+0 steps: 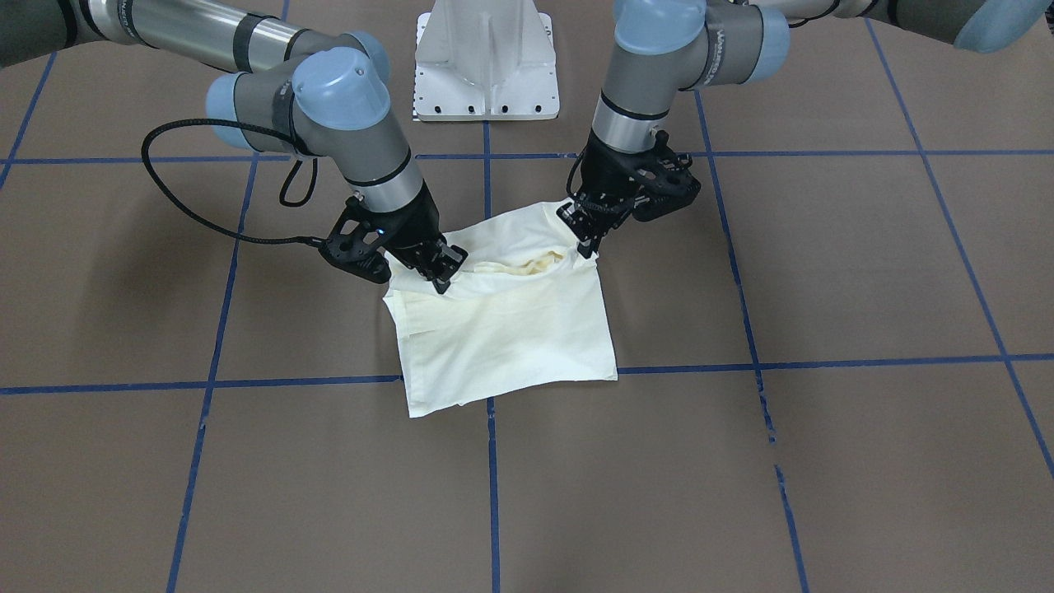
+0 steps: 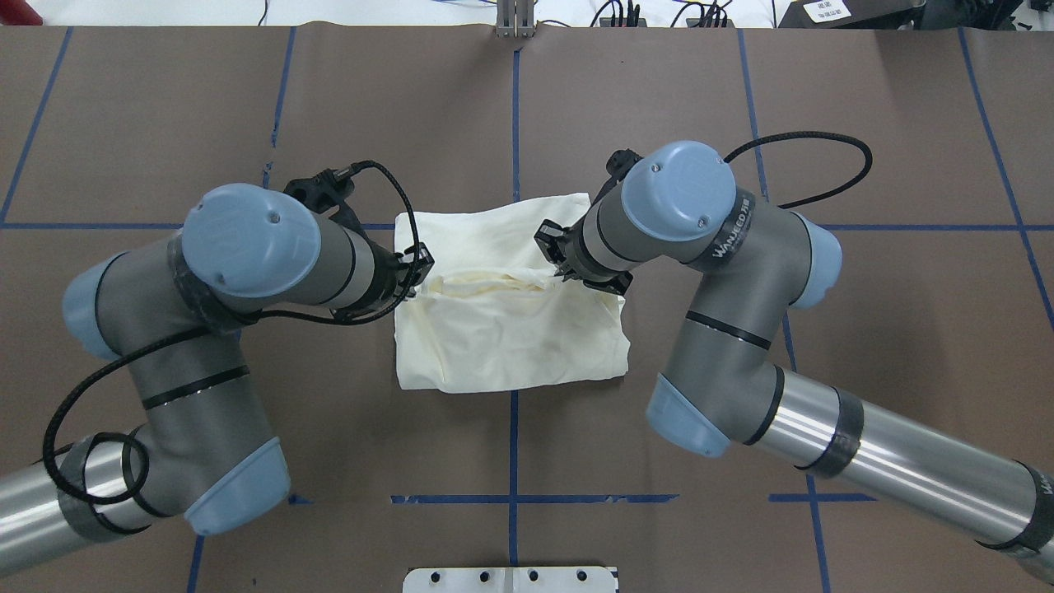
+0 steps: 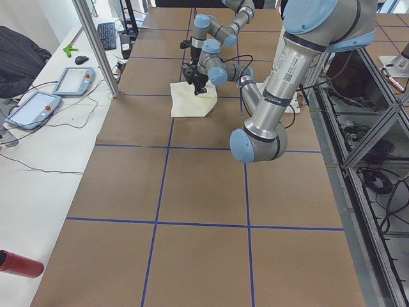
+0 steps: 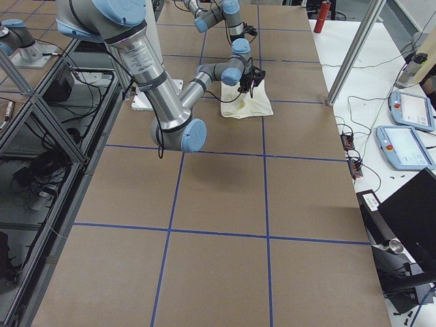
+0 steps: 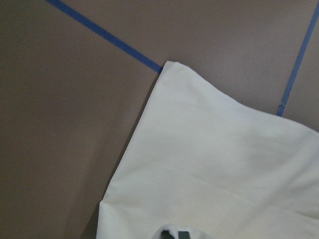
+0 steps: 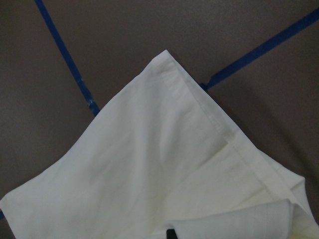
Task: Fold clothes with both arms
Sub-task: 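Lift the near edge with both grippers and fold it away from the robot, then open both grippers and raise them off the folded shirt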
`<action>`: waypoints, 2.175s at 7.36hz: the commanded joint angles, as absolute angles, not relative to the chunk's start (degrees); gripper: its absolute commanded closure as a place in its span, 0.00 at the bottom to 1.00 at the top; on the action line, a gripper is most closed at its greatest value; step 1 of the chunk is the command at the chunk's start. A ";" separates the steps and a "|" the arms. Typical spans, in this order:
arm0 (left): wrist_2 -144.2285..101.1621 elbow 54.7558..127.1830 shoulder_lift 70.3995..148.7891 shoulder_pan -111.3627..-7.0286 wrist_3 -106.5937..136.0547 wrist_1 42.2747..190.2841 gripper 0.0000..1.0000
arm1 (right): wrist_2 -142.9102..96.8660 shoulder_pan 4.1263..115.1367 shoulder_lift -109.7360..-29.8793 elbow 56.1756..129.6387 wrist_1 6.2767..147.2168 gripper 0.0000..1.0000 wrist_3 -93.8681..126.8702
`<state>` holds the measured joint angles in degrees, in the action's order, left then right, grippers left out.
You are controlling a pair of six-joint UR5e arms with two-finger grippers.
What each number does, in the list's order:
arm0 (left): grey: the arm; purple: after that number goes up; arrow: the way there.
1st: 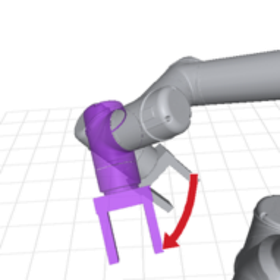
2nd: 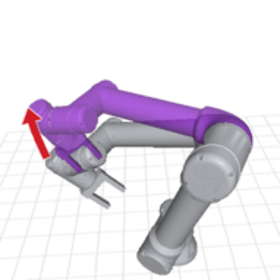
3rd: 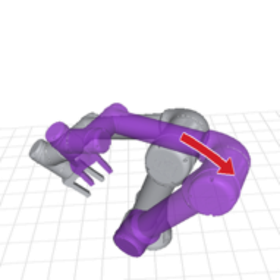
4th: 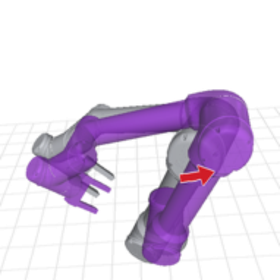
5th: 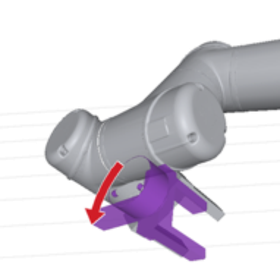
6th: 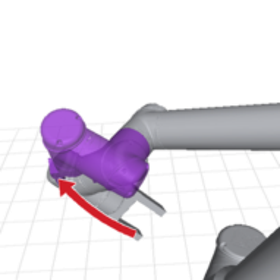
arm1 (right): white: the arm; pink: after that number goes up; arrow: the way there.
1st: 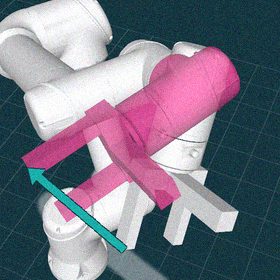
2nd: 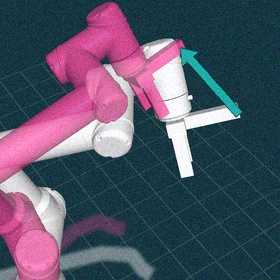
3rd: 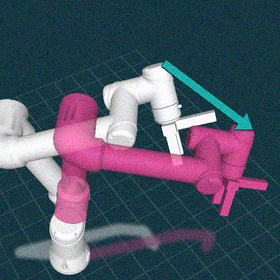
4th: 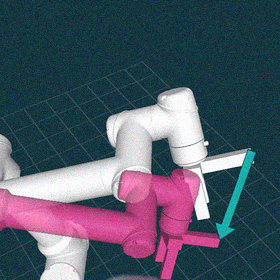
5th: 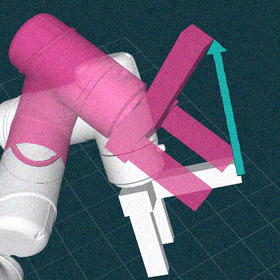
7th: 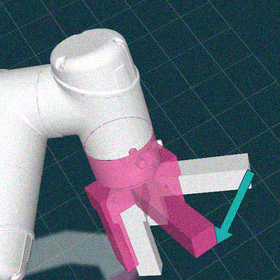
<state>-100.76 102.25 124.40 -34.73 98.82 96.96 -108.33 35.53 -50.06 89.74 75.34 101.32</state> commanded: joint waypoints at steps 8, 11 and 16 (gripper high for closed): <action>-100.46 86.58 128.14 -38.41 92.75 107.58 0.38 | -109.43 39.03 -40.62 73.05 75.15 0.01 98.35; -100.63 85.87 127.97 -39.81 86.34 108.01 0.01 | -111.08 41.82 -40.69 68.21 65.04 0.00 97.48; -101.07 87.28 118.13 -37.19 94.55 140.56 0.01 | -124.62 51.40 -45.77 73.98 67.14 0.00 85.54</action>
<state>-101.05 87.73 120.01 -38.41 91.54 131.93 -123.21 49.60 -43.72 71.62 66.19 88.00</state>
